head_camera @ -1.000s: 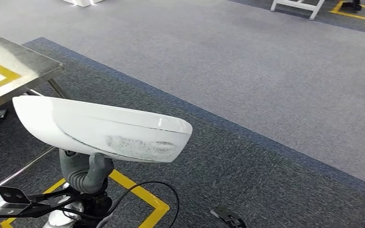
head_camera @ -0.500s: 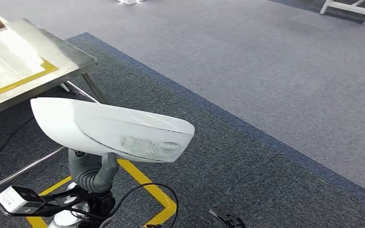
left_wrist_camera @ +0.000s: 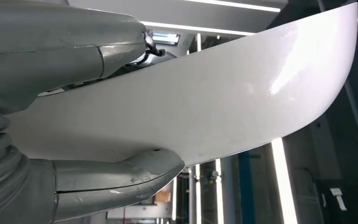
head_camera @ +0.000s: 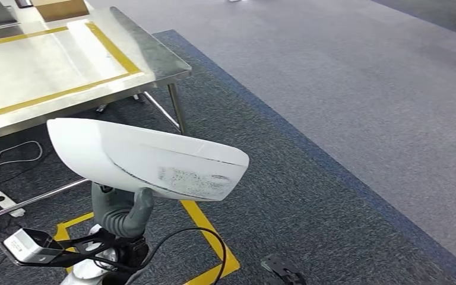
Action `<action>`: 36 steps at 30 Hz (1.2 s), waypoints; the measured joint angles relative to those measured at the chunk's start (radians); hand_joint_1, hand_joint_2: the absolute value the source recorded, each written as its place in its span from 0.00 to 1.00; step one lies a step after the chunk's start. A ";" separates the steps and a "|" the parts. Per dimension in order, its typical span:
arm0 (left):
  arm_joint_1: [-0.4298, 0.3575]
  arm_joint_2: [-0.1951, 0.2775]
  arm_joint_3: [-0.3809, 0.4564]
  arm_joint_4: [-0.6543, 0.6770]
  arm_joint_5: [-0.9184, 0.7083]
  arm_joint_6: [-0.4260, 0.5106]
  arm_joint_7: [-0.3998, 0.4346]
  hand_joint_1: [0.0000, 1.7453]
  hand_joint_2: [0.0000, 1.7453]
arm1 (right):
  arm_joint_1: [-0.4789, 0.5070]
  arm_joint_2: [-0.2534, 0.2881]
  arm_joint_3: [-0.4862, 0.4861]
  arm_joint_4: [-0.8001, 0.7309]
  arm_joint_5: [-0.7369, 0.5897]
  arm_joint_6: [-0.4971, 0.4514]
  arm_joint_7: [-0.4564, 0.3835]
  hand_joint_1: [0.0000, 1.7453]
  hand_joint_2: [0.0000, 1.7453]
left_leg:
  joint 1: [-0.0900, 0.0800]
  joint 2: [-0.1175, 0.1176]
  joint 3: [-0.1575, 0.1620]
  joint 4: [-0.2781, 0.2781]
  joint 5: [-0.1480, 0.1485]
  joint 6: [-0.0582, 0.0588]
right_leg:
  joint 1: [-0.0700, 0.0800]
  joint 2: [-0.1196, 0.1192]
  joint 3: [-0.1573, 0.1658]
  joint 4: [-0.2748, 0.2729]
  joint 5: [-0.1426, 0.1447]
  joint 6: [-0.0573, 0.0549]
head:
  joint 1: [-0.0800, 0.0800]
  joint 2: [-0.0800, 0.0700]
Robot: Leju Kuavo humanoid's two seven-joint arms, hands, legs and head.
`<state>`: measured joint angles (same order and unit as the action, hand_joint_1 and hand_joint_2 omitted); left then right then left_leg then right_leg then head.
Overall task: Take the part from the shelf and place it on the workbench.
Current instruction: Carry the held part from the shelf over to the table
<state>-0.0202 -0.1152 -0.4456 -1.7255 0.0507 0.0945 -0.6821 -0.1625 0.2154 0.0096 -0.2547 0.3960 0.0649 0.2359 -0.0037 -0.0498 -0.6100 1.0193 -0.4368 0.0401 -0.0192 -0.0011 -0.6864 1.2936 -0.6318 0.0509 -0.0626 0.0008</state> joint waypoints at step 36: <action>-0.025 0.000 -0.033 -0.005 -0.018 0.038 0.000 1.00 1.00 | -0.013 0.002 0.005 0.004 -0.001 -0.003 0.020 0.00 0.00 | 0.002 -0.063 -0.017 0.018 -0.002 -0.016 | -0.009 0.090 0.093 -0.256 0.138 -0.014 | 0.000 0.000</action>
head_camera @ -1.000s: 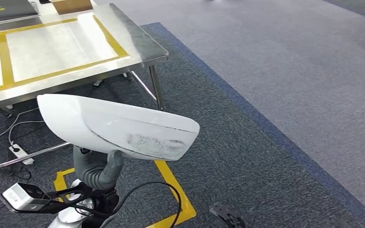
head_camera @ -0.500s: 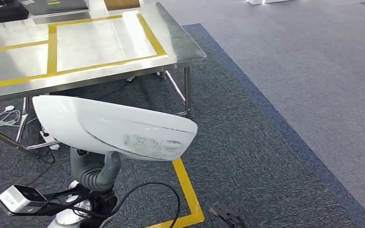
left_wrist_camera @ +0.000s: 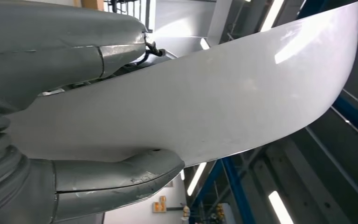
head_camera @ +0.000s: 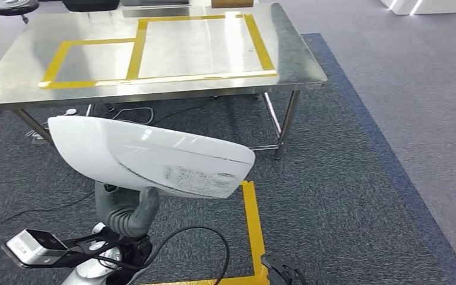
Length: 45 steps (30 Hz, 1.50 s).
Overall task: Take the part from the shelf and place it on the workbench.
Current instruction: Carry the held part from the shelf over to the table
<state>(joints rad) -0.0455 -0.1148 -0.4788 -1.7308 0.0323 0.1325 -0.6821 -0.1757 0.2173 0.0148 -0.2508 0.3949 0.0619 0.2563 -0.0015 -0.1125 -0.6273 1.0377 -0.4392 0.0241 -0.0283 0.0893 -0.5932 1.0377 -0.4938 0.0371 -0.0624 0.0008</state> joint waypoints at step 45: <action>-0.011 0.019 -0.018 -0.012 0.009 0.010 0.000 1.00 1.00 | -0.001 0.004 -0.001 0.001 -0.033 -0.001 -0.019 0.00 0.00 | -0.001 0.106 0.009 0.018 -0.008 -0.016 | 0.013 -0.095 0.024 -0.015 -0.005 -0.028 | -0.005 0.000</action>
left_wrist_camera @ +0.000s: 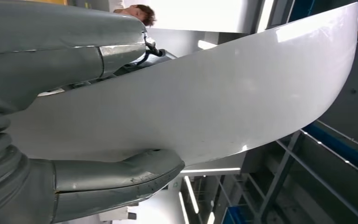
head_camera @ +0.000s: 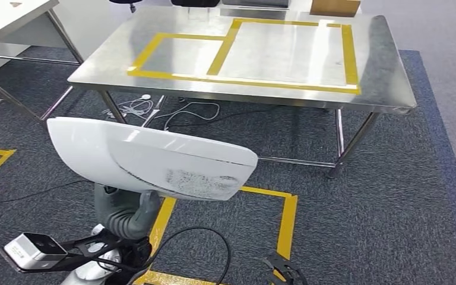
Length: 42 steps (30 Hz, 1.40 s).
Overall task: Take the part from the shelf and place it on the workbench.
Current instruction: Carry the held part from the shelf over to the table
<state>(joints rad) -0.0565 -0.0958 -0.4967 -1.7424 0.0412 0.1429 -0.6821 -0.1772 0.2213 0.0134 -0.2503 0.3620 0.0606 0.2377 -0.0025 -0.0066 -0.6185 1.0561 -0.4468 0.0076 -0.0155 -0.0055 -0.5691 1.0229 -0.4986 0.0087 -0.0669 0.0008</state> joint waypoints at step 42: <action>0.008 -0.011 0.008 0.002 0.018 -0.031 0.000 1.00 1.00 | 0.003 0.000 0.000 0.001 -0.003 0.000 -0.003 0.00 0.00 | 0.004 -0.003 0.038 -0.045 -0.015 0.034 | 0.001 0.004 -0.146 0.232 -0.063 0.035 | 0.008 0.000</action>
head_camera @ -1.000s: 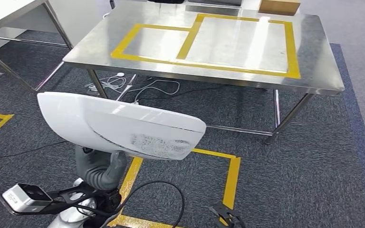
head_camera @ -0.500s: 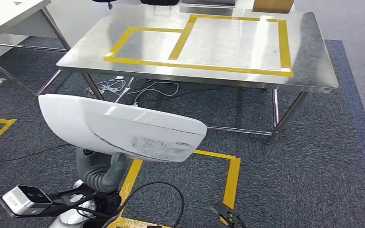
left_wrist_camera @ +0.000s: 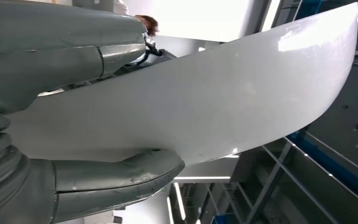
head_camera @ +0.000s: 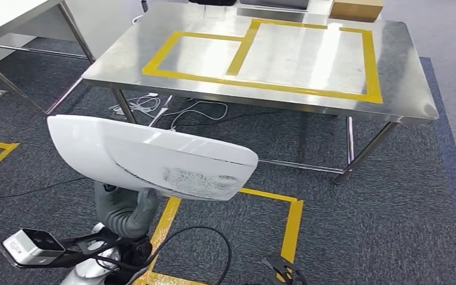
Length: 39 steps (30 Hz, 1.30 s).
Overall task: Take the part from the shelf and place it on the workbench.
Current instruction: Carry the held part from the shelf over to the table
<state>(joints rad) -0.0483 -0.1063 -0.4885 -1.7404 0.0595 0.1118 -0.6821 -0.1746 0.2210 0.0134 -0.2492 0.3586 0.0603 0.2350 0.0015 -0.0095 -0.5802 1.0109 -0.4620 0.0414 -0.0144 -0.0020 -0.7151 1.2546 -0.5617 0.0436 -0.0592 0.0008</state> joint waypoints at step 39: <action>0.005 -0.009 0.006 0.001 -0.006 0.000 0.000 1.00 1.00 | 0.002 0.000 0.000 0.004 -0.002 -0.003 0.001 0.00 0.00 | -0.007 -0.002 0.050 0.044 -0.056 -0.035 | 0.006 0.001 0.115 -0.245 0.099 -0.042 | 0.000 0.000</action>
<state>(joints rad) -0.0430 -0.1155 -0.4829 -1.7396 0.0534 0.1122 -0.6821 -0.1726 0.2208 0.0134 -0.2450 0.3563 0.0574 0.2356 -0.0058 -0.0112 -0.5305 1.0546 -0.5176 0.0063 -0.0088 -0.0007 -0.6000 1.0098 -0.4630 0.0018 -0.0595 0.0010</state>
